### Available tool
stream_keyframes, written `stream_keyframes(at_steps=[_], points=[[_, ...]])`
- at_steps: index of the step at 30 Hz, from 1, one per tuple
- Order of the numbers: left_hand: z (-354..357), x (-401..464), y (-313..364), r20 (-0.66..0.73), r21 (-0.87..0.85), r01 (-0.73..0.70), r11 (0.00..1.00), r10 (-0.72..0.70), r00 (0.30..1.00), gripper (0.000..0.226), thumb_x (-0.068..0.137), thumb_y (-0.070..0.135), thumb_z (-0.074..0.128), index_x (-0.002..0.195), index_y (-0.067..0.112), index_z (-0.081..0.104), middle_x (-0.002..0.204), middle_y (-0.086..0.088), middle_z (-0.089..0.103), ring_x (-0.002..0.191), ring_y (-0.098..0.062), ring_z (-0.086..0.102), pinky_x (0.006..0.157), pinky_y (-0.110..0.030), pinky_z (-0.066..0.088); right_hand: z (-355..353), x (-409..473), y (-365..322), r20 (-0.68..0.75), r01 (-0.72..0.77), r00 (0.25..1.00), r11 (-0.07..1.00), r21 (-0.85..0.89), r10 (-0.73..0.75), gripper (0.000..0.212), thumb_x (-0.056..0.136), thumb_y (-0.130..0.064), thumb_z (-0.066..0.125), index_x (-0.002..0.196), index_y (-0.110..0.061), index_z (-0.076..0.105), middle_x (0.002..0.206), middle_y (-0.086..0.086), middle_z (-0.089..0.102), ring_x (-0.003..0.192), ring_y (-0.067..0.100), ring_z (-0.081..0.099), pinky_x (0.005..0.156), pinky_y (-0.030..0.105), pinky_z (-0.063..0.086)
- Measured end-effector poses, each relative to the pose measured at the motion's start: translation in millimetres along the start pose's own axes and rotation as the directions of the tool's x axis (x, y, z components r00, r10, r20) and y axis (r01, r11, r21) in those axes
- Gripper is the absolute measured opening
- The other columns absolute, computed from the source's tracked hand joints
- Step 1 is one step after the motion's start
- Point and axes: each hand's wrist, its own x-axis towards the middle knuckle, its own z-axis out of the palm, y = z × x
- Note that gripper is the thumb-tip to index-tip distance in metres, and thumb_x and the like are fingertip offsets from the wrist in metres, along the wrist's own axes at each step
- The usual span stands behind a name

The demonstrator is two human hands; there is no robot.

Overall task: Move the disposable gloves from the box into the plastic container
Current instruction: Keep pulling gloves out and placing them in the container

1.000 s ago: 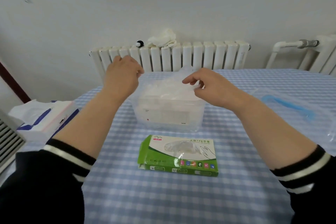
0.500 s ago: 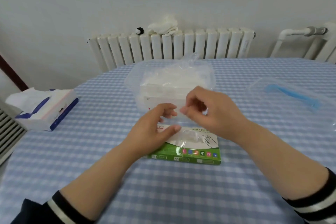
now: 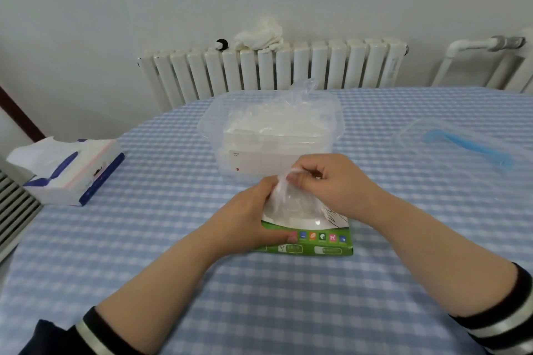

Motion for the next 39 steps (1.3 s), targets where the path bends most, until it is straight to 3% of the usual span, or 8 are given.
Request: stream_keyframes(at_steps=[4,9,19,22,25,31,34,39], points=[[0.4,0.9,-2.6,0.013,-0.005,0.001,1.000,-0.001,1.000,0.093,0.067,0.051,0.084,0.140,0.046,0.027,0.120,0.027,0.056,0.106,0.006,0.056,0.086,-0.015,0.048,-2.0,-1.1,-4.1,-0.178,-0.002,0.982,0.956,0.292,0.056,0.048,0.089,-0.052,0.051,0.073,-0.012,0.071,0.071,0.025,0.062,0.061,0.034,0.057,0.062,0.041,0.048],[0.4,0.1,-2.4,0.025,0.011,0.014,1.000,-0.014,1.000,0.086,0.068,0.055,0.081,0.136,0.045,0.029,0.119,0.029,0.051,0.106,0.007,0.054,0.084,-0.012,0.047,-3.8,-2.2,-15.3,-0.235,0.018,0.961,0.814,0.580,0.146,0.043,0.096,-0.032,0.048,0.074,-0.001,0.070,0.080,0.011,0.074,0.078,0.022,0.072,0.073,0.029,0.057],[-0.7,2.9,-4.5,0.046,0.014,-0.007,1.000,0.006,0.999,0.088,0.070,0.055,0.080,0.139,0.046,0.027,0.129,0.026,0.049,0.116,0.001,0.051,0.094,-0.020,0.046,-10.2,-9.0,-34.8,-0.329,0.124,0.940,0.816,0.565,0.086,0.044,0.093,-0.031,0.047,0.083,0.007,0.069,0.079,0.009,0.075,0.076,0.018,0.073,0.065,0.021,0.055],[-0.3,4.0,-2.8,0.068,0.032,-0.029,0.999,0.027,0.997,0.085,0.072,0.055,0.079,0.138,0.050,0.026,0.134,0.029,0.045,0.118,0.006,0.046,0.099,-0.019,0.041,-17.5,-10.0,-42.7,-0.415,0.193,0.907,0.814,0.549,0.065,0.038,0.092,-0.032,0.048,0.081,-0.002,0.070,0.077,0.006,0.075,0.073,0.019,0.073,0.064,0.024,0.057],[0.8,3.0,-3.0,0.085,0.014,0.015,1.000,-0.016,0.996,0.072,0.071,0.051,0.080,0.127,0.049,0.035,0.115,0.034,0.046,0.108,0.006,0.047,0.095,-0.014,0.039,-28.4,-9.2,-48.0,-0.508,0.265,0.858,0.788,0.556,0.070,0.036,0.092,-0.034,0.048,0.081,-0.009,0.071,0.078,0.006,0.075,0.076,0.023,0.073,0.066,0.029,0.058],[1.1,5.4,-13.0,0.105,-0.016,0.009,1.000,-0.007,0.994,0.089,0.064,0.060,0.081,0.140,0.037,0.040,0.129,0.025,0.053,0.117,0.001,0.053,0.104,-0.031,0.045,-48.9,-10.5,-51.5,-0.622,0.319,0.771,0.761,0.565,0.139,0.030,0.090,-0.039,0.054,0.076,-0.015,0.065,0.074,0.005,0.074,0.063,0.024,0.072,0.055,0.031,0.056],[-1.4,6.2,-12.9,0.097,-0.029,-0.012,1.000,0.014,0.995,0.087,0.064,0.057,0.083,0.135,0.048,0.034,0.130,0.027,0.049,0.120,-0.001,0.051,0.104,-0.033,0.045,-55.3,-10.2,-49.0,-0.670,0.339,0.723,0.757,0.559,0.171,0.030,0.095,-0.034,0.053,0.077,-0.012,0.063,0.064,0.004,0.069,0.056,0.022,0.069,0.051,0.029,0.053],[-29.9,1.2,-6.9,0.136,-0.278,-0.094,0.956,0.136,0.981,0.089,0.062,0.062,0.076,0.139,0.035,0.041,0.137,0.016,0.051,0.130,-0.006,0.048,0.109,-0.035,0.041,-57.2,-7.2,-44.8,-0.642,0.299,0.732,0.740,0.603,0.227,0.029,0.098,-0.030,0.051,0.078,-0.010,0.060,0.058,0.005,0.067,0.051,0.024,0.067,0.049,0.029,0.053]])
